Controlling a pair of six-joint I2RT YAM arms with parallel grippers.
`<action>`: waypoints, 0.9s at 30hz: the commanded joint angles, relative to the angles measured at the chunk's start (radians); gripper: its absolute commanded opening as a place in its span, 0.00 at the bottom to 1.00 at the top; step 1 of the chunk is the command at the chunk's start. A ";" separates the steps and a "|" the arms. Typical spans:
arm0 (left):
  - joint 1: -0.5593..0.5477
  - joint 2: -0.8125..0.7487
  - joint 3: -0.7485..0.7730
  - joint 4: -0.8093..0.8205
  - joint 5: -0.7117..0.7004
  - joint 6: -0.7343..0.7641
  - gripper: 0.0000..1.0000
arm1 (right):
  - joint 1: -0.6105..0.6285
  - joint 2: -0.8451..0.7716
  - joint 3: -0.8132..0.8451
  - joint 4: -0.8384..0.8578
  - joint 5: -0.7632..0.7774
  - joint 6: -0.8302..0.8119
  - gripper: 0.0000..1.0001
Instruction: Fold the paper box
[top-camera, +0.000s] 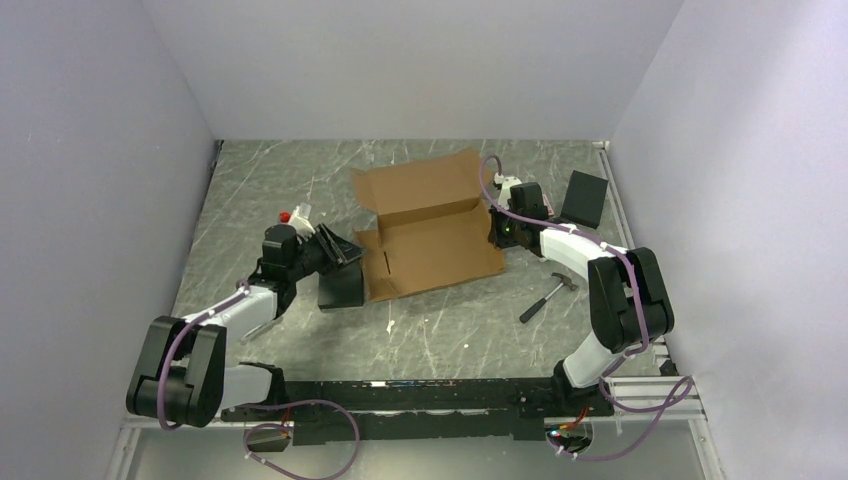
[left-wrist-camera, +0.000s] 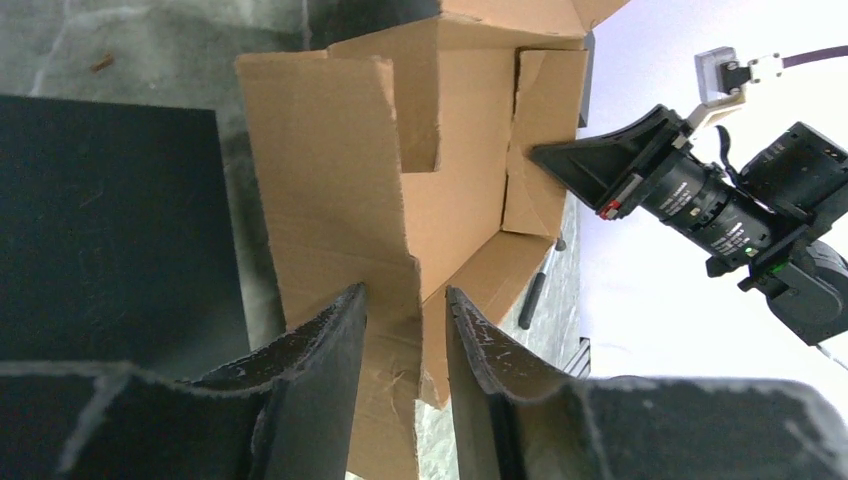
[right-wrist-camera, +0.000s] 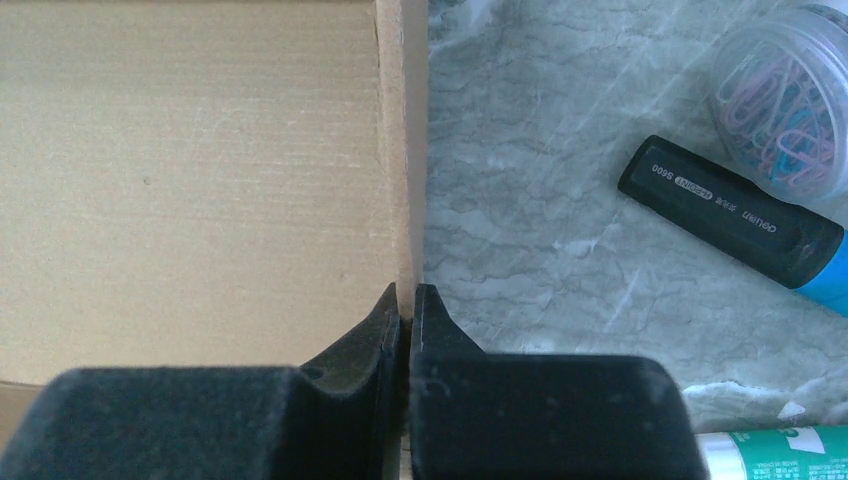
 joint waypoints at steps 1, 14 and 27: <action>0.007 -0.015 -0.035 0.017 -0.014 0.011 0.39 | 0.004 0.005 0.024 0.035 -0.024 0.010 0.00; 0.037 0.053 -0.121 0.376 0.050 -0.128 0.35 | 0.004 0.008 0.025 0.034 -0.026 0.008 0.00; 0.054 0.228 -0.144 0.645 0.080 -0.261 0.15 | 0.004 0.012 0.027 0.031 -0.030 0.006 0.00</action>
